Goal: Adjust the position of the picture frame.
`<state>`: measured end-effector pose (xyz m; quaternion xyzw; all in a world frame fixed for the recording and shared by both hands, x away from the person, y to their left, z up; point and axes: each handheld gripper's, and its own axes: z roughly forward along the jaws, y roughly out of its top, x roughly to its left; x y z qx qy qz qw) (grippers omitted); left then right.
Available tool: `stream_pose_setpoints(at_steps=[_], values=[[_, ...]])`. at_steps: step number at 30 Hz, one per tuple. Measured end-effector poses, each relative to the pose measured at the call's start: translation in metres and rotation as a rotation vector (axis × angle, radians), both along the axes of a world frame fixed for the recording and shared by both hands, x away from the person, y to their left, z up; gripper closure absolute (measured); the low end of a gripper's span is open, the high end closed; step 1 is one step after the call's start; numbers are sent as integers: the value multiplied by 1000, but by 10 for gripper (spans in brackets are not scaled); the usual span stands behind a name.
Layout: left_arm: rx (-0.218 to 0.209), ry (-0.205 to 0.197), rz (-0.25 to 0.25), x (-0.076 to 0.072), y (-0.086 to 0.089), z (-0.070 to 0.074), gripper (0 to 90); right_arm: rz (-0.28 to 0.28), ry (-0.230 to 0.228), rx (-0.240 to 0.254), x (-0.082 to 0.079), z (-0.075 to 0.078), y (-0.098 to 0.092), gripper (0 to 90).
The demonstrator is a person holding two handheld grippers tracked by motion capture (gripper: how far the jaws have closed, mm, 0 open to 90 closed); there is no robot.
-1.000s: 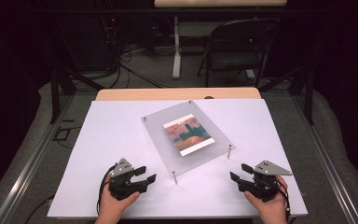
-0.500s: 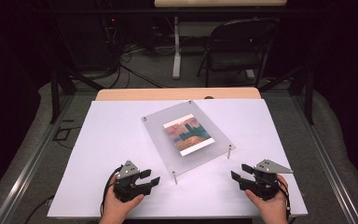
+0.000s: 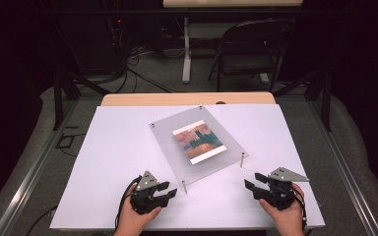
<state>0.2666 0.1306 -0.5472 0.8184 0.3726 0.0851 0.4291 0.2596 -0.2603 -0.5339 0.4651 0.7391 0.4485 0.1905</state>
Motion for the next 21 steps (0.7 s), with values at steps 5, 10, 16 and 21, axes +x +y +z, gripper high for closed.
stream_pose_setpoints(at_steps=[5,10,16,21], values=[[11,10,-21,0,-13,-4,633,1,11,3,1,0,-1,485],[-17,19,-25,2,-20,-4,677,-3,23,14,1,-1,-2,485],[-23,23,-34,5,-30,-7,732,-8,23,25,2,-1,-2,485],[-5,8,-27,5,-37,-9,773,-8,23,22,3,-1,-2,487]])
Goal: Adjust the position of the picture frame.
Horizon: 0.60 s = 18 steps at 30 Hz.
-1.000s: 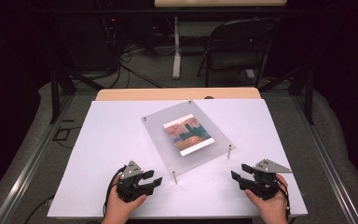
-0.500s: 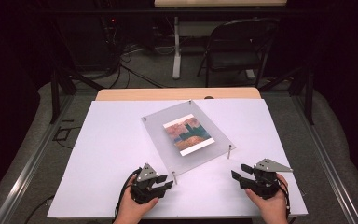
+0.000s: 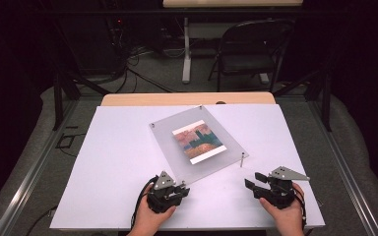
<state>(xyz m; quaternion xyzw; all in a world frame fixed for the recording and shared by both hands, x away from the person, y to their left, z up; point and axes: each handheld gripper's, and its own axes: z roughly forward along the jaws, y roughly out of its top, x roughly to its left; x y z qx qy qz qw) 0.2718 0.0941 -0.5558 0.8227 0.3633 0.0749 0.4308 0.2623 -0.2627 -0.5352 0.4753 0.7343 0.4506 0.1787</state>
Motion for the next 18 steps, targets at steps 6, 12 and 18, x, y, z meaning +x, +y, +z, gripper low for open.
stream_pose_setpoints(at_steps=[6,12,18], values=[[-13,13,13,3,0,-2,807,1,0,-4,2,-1,0,488],[-6,17,18,4,-1,-3,836,-3,-6,-15,6,-1,2,488],[-9,17,22,6,-4,-5,836,-15,-1,-13,14,-2,0,503]])
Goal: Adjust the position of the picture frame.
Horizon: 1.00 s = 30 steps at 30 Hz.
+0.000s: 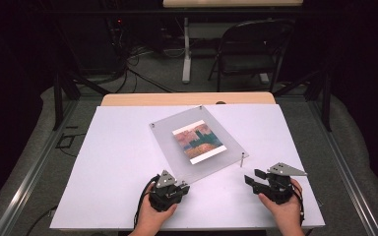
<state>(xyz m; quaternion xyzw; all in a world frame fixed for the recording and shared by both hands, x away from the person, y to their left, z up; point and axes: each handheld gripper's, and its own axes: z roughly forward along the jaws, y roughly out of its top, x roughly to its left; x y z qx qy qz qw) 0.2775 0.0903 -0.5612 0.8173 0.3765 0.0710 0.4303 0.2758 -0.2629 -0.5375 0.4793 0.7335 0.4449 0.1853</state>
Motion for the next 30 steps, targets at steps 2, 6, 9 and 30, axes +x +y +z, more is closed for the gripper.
stream_pose_setpoints(at_steps=[2,6,9,30], values=[[2,0,1,0,-1,0,838,-2,0,-1,3,-1,-1,506],[2,-1,-2,0,-1,0,849,-5,-2,1,8,-2,0,516],[-5,1,-6,1,0,0,851,-15,-11,-22,11,-1,2,512],[-5,18,7,2,7,3,852,25,26,-159,58,-18,26,685]])
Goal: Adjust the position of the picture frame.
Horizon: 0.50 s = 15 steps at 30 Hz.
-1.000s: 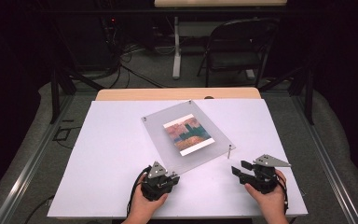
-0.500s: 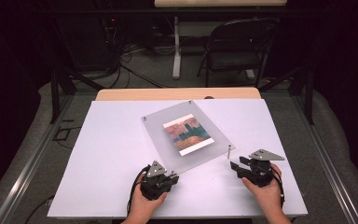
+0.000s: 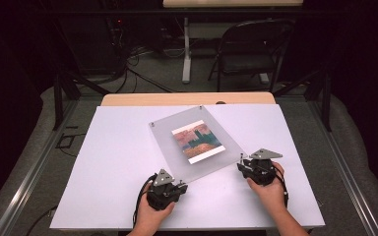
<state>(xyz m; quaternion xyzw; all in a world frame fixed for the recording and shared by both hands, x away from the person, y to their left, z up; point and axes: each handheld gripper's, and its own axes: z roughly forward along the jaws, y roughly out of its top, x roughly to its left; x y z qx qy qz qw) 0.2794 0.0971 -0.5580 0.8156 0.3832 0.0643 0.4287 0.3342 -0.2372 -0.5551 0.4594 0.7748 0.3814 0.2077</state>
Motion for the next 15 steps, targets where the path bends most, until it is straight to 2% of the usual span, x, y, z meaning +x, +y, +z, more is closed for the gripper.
stream_pose_setpoints(at_steps=[4,7,13,15], values=[[-3,2,4,0,0,-1,852,3,9,-11,4,-1,1,696],[-4,4,4,0,-1,-1,851,3,-3,3,8,-2,2,718],[-3,1,3,0,-1,-2,851,9,-5,17,13,-5,4,842],[-5,0,1,0,-1,-2,851,7,-11,15,12,-6,4,848]])
